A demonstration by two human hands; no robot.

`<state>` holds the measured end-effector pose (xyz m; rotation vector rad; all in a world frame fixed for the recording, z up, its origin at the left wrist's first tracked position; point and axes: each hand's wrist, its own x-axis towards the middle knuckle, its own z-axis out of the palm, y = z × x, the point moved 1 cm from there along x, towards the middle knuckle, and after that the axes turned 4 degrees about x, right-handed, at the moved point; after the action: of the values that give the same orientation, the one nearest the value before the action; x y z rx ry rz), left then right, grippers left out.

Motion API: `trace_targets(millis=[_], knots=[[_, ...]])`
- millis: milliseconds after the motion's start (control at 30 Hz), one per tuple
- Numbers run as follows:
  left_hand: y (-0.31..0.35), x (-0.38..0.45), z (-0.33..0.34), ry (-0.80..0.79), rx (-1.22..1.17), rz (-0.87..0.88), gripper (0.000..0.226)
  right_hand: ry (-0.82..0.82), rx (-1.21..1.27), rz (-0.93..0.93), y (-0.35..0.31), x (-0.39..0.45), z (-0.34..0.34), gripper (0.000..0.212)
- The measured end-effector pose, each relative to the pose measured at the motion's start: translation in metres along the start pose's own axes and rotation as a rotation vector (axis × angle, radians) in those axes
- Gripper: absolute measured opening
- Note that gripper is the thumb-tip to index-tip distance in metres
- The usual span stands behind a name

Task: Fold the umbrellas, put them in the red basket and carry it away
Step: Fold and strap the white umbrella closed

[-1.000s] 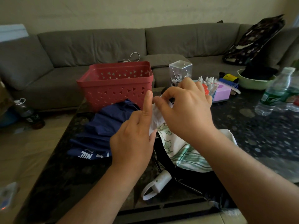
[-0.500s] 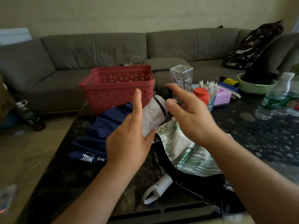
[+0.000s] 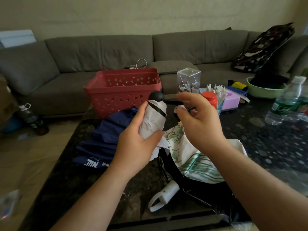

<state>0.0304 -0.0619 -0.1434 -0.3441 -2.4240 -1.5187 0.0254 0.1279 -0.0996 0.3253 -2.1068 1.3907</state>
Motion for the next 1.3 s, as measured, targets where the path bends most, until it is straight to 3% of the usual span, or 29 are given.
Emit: trace_targets(millis=[133, 233, 433, 567, 733, 833, 967, 1100, 1200, 1300], knots=[[0.006, -0.001, 0.000, 0.002, -0.132, -0.011, 0.081, -0.025, -0.040, -0.064, -0.004, -0.014, 0.011, 0.014], [0.015, -0.005, 0.000, 0.012, -0.182, 0.007, 0.080, -0.138, 0.078, 0.054, -0.006, -0.019, 0.022, 0.014], [0.022, -0.007, 0.003, -0.057, -0.364, -0.020, 0.079, -0.197, 0.332, 0.255, -0.011, -0.010, 0.017, 0.007], [0.023, -0.010, 0.005, -0.157, -0.494, -0.058, 0.083, -0.261, 0.420, 0.365, -0.006, -0.008, 0.016, 0.017], [0.029, -0.012, 0.014, -0.252, -0.628, -0.038, 0.063, -0.212, 0.385, 0.471, -0.003, -0.006, 0.017, 0.020], [0.032, -0.012, 0.015, -0.245, -0.733, -0.088, 0.055, -0.206, 0.429, 0.498, -0.005, -0.003, 0.017, 0.017], [0.031, -0.008, 0.011, -0.206, -0.858, -0.162, 0.062, -0.233, 0.427, 0.526, -0.012, -0.001, 0.008, 0.020], [0.030, -0.004, 0.009, -0.096, -0.892, -0.206, 0.069, -0.460, 0.278, 0.613, -0.019, -0.008, 0.007, 0.043], [0.029, -0.002, 0.009, -0.065, -0.926, -0.237, 0.067, -0.556, 0.210, 0.581, -0.019, -0.015, 0.013, 0.038], [0.029, -0.002, 0.007, -0.069, -0.979, -0.238, 0.066, -0.530, 0.357, 0.597, -0.018, -0.016, 0.014, 0.028]])
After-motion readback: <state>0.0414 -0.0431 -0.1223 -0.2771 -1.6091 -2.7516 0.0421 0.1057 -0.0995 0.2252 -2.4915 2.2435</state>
